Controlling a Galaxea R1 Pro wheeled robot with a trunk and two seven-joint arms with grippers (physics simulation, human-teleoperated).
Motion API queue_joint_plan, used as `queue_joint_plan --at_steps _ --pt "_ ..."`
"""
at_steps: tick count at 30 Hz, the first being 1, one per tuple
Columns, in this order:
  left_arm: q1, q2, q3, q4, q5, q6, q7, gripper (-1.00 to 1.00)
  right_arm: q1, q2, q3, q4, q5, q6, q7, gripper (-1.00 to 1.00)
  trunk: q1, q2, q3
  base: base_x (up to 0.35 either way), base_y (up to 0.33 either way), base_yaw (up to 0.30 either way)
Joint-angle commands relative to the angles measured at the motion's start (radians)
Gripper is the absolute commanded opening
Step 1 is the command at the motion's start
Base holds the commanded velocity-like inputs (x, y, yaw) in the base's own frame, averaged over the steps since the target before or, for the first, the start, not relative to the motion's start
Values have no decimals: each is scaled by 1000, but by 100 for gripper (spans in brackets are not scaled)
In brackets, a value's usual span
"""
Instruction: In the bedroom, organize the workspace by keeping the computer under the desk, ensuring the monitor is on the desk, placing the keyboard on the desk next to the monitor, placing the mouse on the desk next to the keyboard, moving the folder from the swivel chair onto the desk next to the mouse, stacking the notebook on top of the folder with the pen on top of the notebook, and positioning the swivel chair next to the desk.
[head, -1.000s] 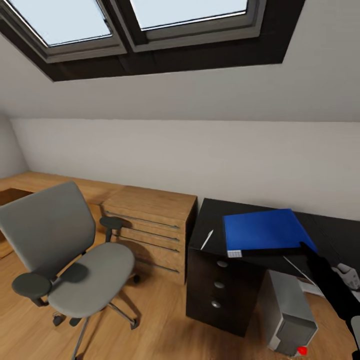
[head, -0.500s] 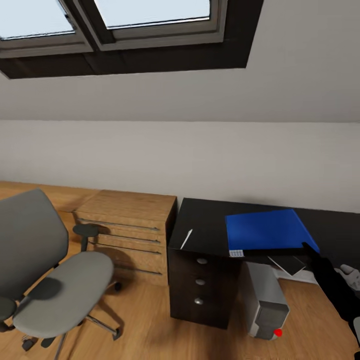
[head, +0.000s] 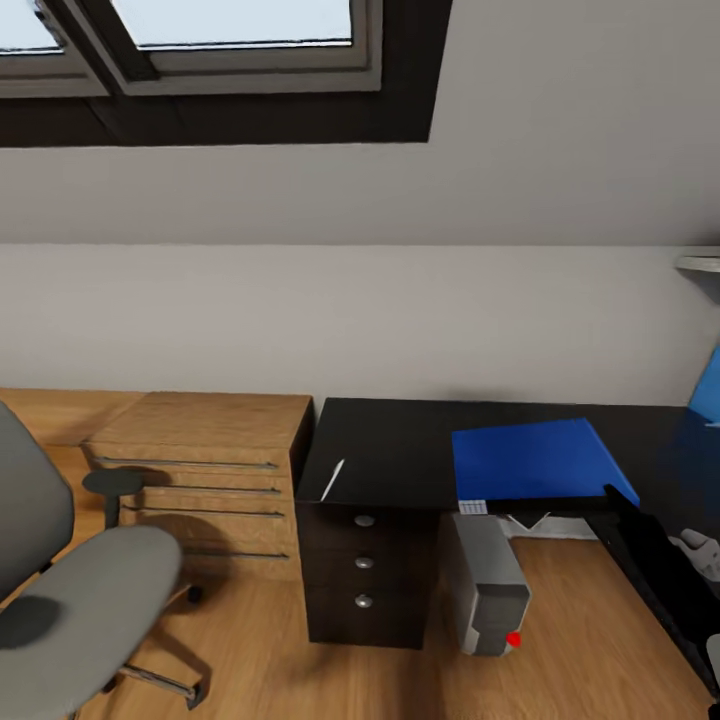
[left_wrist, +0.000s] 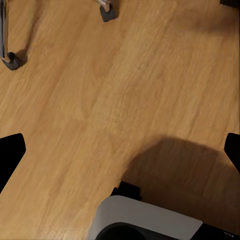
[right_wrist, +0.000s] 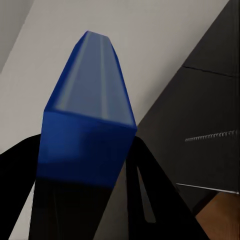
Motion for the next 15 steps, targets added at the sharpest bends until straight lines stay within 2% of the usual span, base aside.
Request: queue_joint_plan --at_steps 1,15 --pt "0 0 -2 -1 8 -3 3 100 -1 0 -2 0 -5 7 2 -100 0 -1 -1 0 0 -284" --pt "0 0 -2 -1 8 -4 3 100 -1 -3 -3 -1 -4 6 -1 -100 0 -1 6 0 0 -277"
